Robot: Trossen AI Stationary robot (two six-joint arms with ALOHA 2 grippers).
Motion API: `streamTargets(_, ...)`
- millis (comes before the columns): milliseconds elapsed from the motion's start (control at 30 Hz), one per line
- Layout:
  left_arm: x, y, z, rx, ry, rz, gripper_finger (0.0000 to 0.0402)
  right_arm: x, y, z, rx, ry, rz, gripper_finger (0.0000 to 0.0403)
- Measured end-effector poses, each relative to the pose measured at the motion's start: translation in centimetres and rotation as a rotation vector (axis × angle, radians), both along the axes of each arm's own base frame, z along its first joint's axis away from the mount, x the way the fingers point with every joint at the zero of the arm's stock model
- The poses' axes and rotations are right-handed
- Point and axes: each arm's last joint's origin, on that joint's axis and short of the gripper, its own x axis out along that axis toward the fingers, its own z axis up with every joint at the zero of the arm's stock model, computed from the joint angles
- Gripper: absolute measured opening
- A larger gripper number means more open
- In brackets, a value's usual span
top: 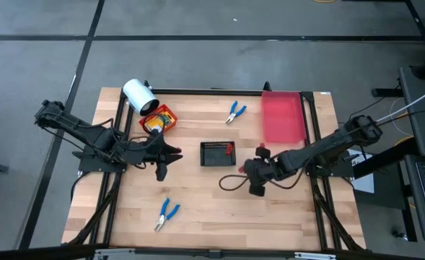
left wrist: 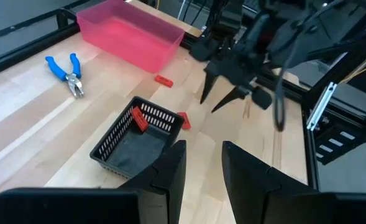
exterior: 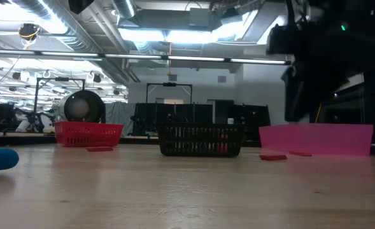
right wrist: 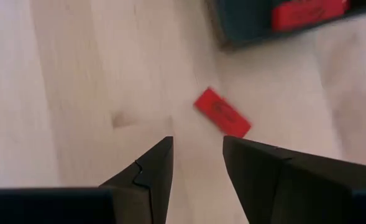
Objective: Pick & Place School Supplies
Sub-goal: Put the red eraser into the black bin
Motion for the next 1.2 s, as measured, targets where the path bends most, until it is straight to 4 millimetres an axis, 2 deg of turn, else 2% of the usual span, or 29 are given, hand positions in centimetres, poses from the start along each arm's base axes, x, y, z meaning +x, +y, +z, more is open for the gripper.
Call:
streamTargets(167,-0.1,-0.1,0.0,-0.016,-0.004,0.003,0.01,0.2,-0.4,-1.4,0.092,-0.078,0.006,0.0146)
streamTargets(433,-0.2,-0.5,0.0,-0.047,-0.011,0.0,0.01,0.3,-1.9,-1.9,-0.097,-0.072,0.07,0.0146)
streamTargets(633,-0.1,-0.5,0.1,-0.058,-0.026,0.001,0.01,0.7,-3.5,-1.9,-0.122,-0.053,0.078,0.0146)
streamTargets(1000,-0.2,-0.8,0.1,-0.057,-0.024,-0.015,0.01,1.0,-5.3,-2.1,0.063,-0.007,0.11,0.0151)
streamTargets(1200,-0.2,-0.8,0.1,-0.062,-0.025,-0.013,0.01,1.0,-5.6,-2.1,0.058,-0.002,0.175,0.0175)
